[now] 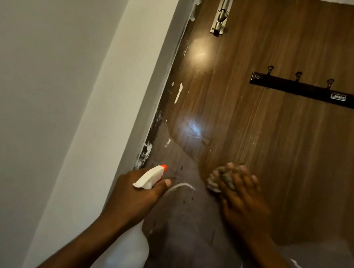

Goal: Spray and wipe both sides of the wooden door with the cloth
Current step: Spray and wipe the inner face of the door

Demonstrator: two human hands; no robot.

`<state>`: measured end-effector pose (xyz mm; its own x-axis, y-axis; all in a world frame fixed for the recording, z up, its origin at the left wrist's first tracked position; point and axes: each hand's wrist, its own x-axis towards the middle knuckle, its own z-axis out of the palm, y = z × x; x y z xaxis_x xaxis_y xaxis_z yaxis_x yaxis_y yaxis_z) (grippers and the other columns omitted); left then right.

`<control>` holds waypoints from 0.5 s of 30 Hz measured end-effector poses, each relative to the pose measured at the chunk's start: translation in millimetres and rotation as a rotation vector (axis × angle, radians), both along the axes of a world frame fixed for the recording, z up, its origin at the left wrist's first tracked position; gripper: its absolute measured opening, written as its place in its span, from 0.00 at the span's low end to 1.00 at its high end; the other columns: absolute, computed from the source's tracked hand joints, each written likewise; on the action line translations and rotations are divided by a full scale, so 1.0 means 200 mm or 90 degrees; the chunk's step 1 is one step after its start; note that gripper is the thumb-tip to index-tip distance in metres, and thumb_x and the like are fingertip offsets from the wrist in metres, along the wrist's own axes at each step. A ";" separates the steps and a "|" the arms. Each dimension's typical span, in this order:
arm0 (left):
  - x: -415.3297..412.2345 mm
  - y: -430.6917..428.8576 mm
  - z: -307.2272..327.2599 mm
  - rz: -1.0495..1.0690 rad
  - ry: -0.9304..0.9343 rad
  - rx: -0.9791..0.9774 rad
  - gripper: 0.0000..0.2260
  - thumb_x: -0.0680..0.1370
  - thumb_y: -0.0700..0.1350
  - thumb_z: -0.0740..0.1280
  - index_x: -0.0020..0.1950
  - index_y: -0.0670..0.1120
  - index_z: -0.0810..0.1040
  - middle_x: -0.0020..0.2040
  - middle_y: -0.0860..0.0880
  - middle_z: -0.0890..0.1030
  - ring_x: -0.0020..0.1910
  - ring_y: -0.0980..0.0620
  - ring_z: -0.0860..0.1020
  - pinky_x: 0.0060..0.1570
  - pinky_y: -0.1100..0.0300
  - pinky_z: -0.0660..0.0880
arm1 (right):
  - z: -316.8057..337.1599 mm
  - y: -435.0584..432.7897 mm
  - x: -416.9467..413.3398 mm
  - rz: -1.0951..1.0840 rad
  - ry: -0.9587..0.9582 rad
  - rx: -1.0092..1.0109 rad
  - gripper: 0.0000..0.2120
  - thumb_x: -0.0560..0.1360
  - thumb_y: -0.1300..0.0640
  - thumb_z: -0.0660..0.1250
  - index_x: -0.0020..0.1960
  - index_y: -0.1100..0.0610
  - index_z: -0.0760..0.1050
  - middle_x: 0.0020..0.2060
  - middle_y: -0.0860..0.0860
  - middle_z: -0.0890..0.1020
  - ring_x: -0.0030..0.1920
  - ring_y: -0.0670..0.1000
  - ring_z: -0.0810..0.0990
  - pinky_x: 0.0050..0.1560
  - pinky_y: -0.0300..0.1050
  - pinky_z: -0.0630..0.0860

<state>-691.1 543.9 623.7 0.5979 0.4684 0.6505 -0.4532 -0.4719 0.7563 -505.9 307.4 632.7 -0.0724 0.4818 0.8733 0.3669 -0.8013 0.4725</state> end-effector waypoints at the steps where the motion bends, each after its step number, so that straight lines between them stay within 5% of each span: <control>1: 0.01 0.03 -0.01 -0.004 0.004 0.003 0.30 0.64 0.64 0.65 0.60 0.50 0.78 0.44 0.48 0.83 0.42 0.50 0.82 0.47 0.55 0.80 | 0.04 -0.03 -0.01 -0.017 0.003 0.054 0.24 0.77 0.53 0.63 0.73 0.51 0.71 0.75 0.56 0.66 0.75 0.62 0.64 0.72 0.63 0.63; 4: 0.04 0.11 0.01 -0.015 -0.004 -0.005 0.31 0.64 0.65 0.65 0.61 0.49 0.77 0.47 0.47 0.83 0.44 0.48 0.82 0.49 0.50 0.81 | 0.29 0.13 -0.03 -0.050 0.050 0.229 0.26 0.79 0.50 0.56 0.77 0.53 0.65 0.76 0.59 0.64 0.77 0.62 0.59 0.75 0.62 0.57; 7: 0.07 0.14 0.06 -0.020 -0.014 0.007 0.28 0.68 0.61 0.67 0.63 0.48 0.77 0.48 0.46 0.83 0.45 0.48 0.82 0.50 0.51 0.80 | 0.49 0.52 -0.06 -0.033 0.073 0.251 0.26 0.82 0.47 0.54 0.79 0.51 0.60 0.79 0.56 0.58 0.79 0.60 0.53 0.77 0.60 0.51; 11: 0.05 0.15 0.10 -0.013 -0.032 0.017 0.21 0.72 0.54 0.70 0.62 0.46 0.77 0.48 0.44 0.83 0.46 0.46 0.82 0.51 0.50 0.80 | 0.39 0.87 -0.05 0.002 0.024 0.066 0.26 0.81 0.48 0.61 0.77 0.48 0.63 0.78 0.56 0.62 0.78 0.62 0.58 0.76 0.61 0.55; 15: -0.03 0.14 0.05 -0.032 -0.053 0.046 0.16 0.72 0.51 0.71 0.58 0.49 0.79 0.47 0.50 0.83 0.41 0.57 0.81 0.41 0.69 0.76 | 0.05 0.71 -0.07 0.040 0.017 -0.156 0.26 0.81 0.48 0.60 0.77 0.51 0.62 0.77 0.55 0.62 0.78 0.61 0.57 0.75 0.62 0.58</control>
<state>-697.1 571.0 633.2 0.5617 0.3889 0.7303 -0.5378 -0.4991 0.6795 -519.9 450.2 641.9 -0.0870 0.6743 0.7333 0.4270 -0.6398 0.6390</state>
